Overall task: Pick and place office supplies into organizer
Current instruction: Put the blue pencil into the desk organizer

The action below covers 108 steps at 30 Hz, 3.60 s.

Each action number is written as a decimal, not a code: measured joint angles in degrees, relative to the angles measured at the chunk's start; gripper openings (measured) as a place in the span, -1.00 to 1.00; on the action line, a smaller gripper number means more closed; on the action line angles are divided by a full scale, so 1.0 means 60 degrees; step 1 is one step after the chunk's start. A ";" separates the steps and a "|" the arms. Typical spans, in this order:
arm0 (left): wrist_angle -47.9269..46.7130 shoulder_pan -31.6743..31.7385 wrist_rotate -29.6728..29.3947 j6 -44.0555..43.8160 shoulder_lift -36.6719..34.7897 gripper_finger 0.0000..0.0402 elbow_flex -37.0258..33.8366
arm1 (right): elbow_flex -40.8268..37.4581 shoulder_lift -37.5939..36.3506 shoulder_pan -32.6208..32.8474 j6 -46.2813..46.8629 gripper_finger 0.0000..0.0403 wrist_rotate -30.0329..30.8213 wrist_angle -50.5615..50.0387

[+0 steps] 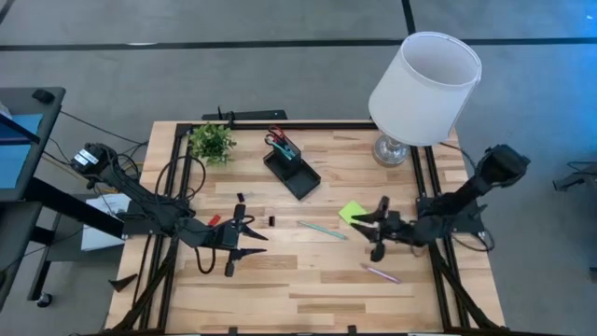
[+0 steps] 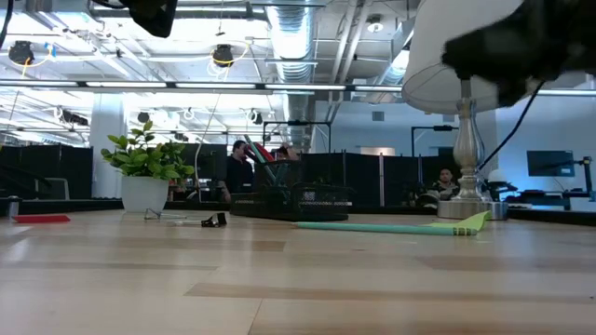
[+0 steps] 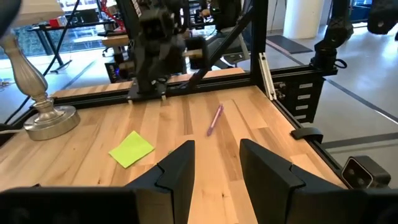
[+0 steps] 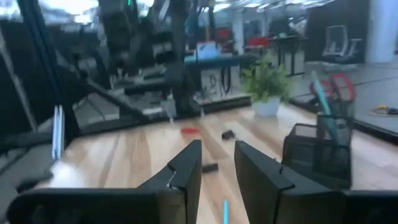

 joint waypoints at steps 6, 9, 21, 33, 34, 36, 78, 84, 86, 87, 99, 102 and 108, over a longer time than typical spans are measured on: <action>-0.0015 -0.0004 0.0004 -0.0140 0.0000 -0.38 0.0000 | 0.0727 0.2596 -0.1564 0.0810 -0.55 -0.1370 -0.0315; -0.0041 0.0000 0.0004 -0.0146 0.0000 -0.38 0.0000 | 0.0954 0.3457 -0.1938 0.0830 -0.55 -0.1096 0.0084; -0.0375 -0.0004 0.0061 -0.0311 0.0000 -0.38 0.0000 | 0.2340 0.6375 -0.2173 0.1404 -0.55 -0.2753 0.0159; -0.0492 -0.0007 0.0058 -0.0473 0.0001 -0.38 0.0000 | 0.2692 0.6731 -0.2541 0.1428 -0.55 -0.2689 -0.0147; -0.0494 -0.0007 0.0058 -0.0471 0.0003 -0.38 0.0000 | 0.2693 0.6731 -0.2541 0.1518 -0.55 -0.2686 -0.0252; -0.0492 -0.0007 0.0058 -0.0469 0.0000 -0.38 0.0000 | 0.2695 0.6719 -0.2581 0.1796 -0.55 -0.2688 -0.0453; -0.0791 -0.0011 0.0055 -0.0431 0.0004 -0.38 0.0000 | 0.3111 0.6628 -0.2322 0.3198 -0.55 -0.1515 -0.2212; -0.0789 -0.0015 0.0055 -0.0431 0.0001 -0.38 0.0000 | 0.3086 0.6069 -0.2125 0.2297 -0.55 -0.1232 -0.2463; -0.0792 -0.0015 0.0055 -0.0435 0.0004 -0.38 0.0000 | 0.3093 0.5908 -0.2045 0.2439 -0.55 -0.1167 -0.2711; -0.0794 -0.0015 0.0054 -0.0435 0.0001 -0.38 0.0000 | 0.3093 0.5840 -0.1988 0.2441 -0.55 -0.1132 -0.2773; -0.0809 -0.0011 0.0055 -0.0537 0.0004 -0.38 0.0000 | 0.2303 0.5475 -0.0937 0.4034 -0.55 0.0070 -0.3341; -0.0797 -0.0011 0.0052 -0.0533 0.0000 -0.38 0.0000 | 0.2176 0.5612 -0.0648 0.4524 -0.55 0.0661 -0.3302; -0.0787 -0.0011 0.0051 -0.0497 0.0004 -0.38 0.0000 | 0.2185 0.6414 -0.0314 0.5425 -0.55 0.0944 -0.3027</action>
